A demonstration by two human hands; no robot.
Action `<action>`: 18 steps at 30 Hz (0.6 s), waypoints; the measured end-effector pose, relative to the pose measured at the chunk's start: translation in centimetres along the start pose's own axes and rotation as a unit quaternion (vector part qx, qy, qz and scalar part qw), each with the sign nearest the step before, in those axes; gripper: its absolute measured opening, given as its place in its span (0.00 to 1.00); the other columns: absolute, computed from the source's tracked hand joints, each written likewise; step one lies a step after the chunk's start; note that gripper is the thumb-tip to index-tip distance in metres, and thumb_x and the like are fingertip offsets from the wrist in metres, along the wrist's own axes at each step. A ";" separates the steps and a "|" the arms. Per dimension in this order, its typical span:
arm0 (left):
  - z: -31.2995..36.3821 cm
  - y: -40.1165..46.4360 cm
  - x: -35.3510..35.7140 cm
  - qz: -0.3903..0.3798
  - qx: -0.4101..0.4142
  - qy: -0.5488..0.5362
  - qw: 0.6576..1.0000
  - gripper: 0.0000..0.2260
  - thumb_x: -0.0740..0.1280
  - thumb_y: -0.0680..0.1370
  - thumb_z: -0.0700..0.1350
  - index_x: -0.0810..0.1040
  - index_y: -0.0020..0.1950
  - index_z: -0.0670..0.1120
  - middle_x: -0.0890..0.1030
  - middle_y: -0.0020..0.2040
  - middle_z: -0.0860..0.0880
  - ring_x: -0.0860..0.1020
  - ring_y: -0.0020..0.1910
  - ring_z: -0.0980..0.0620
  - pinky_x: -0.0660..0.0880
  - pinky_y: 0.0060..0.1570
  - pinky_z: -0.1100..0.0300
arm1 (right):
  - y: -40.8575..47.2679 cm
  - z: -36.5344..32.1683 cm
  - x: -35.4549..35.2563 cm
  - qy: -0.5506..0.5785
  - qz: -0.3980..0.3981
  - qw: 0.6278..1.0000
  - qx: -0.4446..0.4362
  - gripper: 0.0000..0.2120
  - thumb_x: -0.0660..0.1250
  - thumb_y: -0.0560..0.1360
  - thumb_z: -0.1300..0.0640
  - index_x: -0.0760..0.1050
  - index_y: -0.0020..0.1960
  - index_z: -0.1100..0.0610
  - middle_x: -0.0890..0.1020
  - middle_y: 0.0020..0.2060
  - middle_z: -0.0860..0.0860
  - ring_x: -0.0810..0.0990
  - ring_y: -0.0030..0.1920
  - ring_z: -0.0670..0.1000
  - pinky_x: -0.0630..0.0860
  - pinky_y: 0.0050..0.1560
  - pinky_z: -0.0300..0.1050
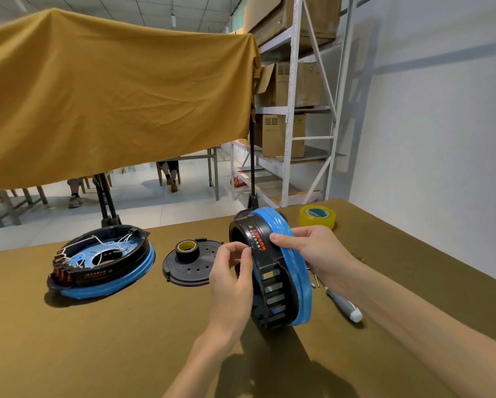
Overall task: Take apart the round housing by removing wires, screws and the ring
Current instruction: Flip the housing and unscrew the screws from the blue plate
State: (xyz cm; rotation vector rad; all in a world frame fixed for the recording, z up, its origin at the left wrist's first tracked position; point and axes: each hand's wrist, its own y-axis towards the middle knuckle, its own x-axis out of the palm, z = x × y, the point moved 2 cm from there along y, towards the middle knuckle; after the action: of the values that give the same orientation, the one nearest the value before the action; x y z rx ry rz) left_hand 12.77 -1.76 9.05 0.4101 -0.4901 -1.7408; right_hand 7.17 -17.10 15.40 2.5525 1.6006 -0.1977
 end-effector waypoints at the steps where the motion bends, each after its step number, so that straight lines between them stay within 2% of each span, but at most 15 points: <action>1: -0.1 -0.2 0.0 -0.007 -0.002 -0.002 1.000 0.03 0.62 0.85 0.47 0.76 0.54 0.52 0.81 0.47 0.58 0.80 0.48 0.56 0.78 0.45 0.64 | 0.1 0.1 0.2 -0.003 -0.002 1.000 -0.008 0.09 0.75 0.75 0.50 0.85 0.51 0.54 0.88 0.42 0.46 0.87 0.45 0.44 0.81 0.46 0.42; 4: -0.1 -0.4 -0.1 -0.010 0.001 0.007 1.000 0.05 0.57 0.87 0.46 0.71 0.54 0.50 0.79 0.45 0.57 0.78 0.43 0.60 0.75 0.40 0.69 | 0.3 0.2 1.0 -0.002 -0.005 0.999 -0.034 0.05 0.75 0.75 0.52 0.85 0.47 0.53 0.87 0.38 0.45 0.85 0.40 0.40 0.77 0.32 0.32; 6: 0.0 -0.3 -0.3 -0.006 -0.006 0.006 1.000 0.05 0.57 0.87 0.45 0.71 0.54 0.48 0.79 0.43 0.60 0.77 0.41 0.62 0.74 0.39 0.70 | 0.5 0.2 1.5 -0.008 -0.004 0.999 -0.051 0.03 0.75 0.76 0.53 0.84 0.46 0.53 0.87 0.37 0.44 0.85 0.39 0.40 0.75 0.29 0.29; 8: 0.1 -0.2 -0.9 0.012 -0.024 -0.020 0.999 0.04 0.61 0.86 0.42 0.74 0.53 0.46 0.79 0.42 0.62 0.78 0.40 0.63 0.75 0.40 0.70 | 0.3 0.0 2.0 -0.033 0.005 0.996 -0.082 0.03 0.74 0.76 0.53 0.84 0.45 0.51 0.87 0.37 0.44 0.86 0.39 0.41 0.77 0.31 0.31; 11: -0.2 0.0 -2.3 0.064 -0.080 -0.068 0.992 0.04 0.67 0.82 0.41 0.82 0.51 0.46 0.85 0.43 0.55 0.83 0.44 0.59 0.79 0.45 0.66 | 0.0 -0.2 2.9 -0.118 0.028 0.975 -0.187 0.06 0.73 0.78 0.52 0.84 0.44 0.53 0.86 0.37 0.47 0.86 0.40 0.47 0.82 0.36 0.41; 12: -0.4 -0.1 -2.8 0.069 -0.114 -0.085 0.987 0.04 0.69 0.82 0.41 0.84 0.51 0.46 0.87 0.44 0.53 0.85 0.45 0.56 0.81 0.47 0.64 | -0.2 -0.2 3.3 -0.140 0.028 0.966 -0.214 0.07 0.72 0.78 0.51 0.84 0.44 0.54 0.86 0.37 0.48 0.85 0.39 0.47 0.81 0.36 0.41; 14: -0.9 -0.5 -3.7 0.049 -0.195 -0.113 0.973 0.05 0.70 0.81 0.42 0.86 0.52 0.47 0.88 0.45 0.50 0.86 0.48 0.53 0.82 0.49 0.60 | -0.6 0.2 4.4 -0.189 0.042 0.950 -0.246 0.09 0.72 0.78 0.50 0.83 0.44 0.55 0.83 0.36 0.49 0.83 0.38 0.47 0.78 0.35 0.42; 16: -1.5 -0.9 -4.6 0.017 -0.263 -0.138 0.955 0.06 0.70 0.81 0.43 0.86 0.53 0.46 0.89 0.47 0.48 0.87 0.49 0.52 0.82 0.49 0.59 | -1.0 0.9 5.4 -0.273 0.080 0.919 -0.273 0.13 0.71 0.78 0.49 0.80 0.41 0.58 0.80 0.35 0.51 0.77 0.37 0.50 0.75 0.39 0.48; 18: -2.1 -1.4 -5.5 -0.002 -0.318 -0.173 0.932 0.06 0.70 0.81 0.42 0.86 0.55 0.44 0.89 0.49 0.46 0.87 0.50 0.51 0.82 0.48 0.58 | -1.6 1.9 6.6 -0.314 0.088 0.901 -0.287 0.15 0.70 0.78 0.48 0.77 0.40 0.59 0.77 0.35 0.50 0.74 0.38 0.49 0.72 0.41 0.46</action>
State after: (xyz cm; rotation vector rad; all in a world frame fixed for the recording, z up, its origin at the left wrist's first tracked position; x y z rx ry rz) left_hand 13.92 3.66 6.63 -0.3627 -0.1441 -1.8693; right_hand 8.50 -10.91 12.36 1.8826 0.9858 -0.4089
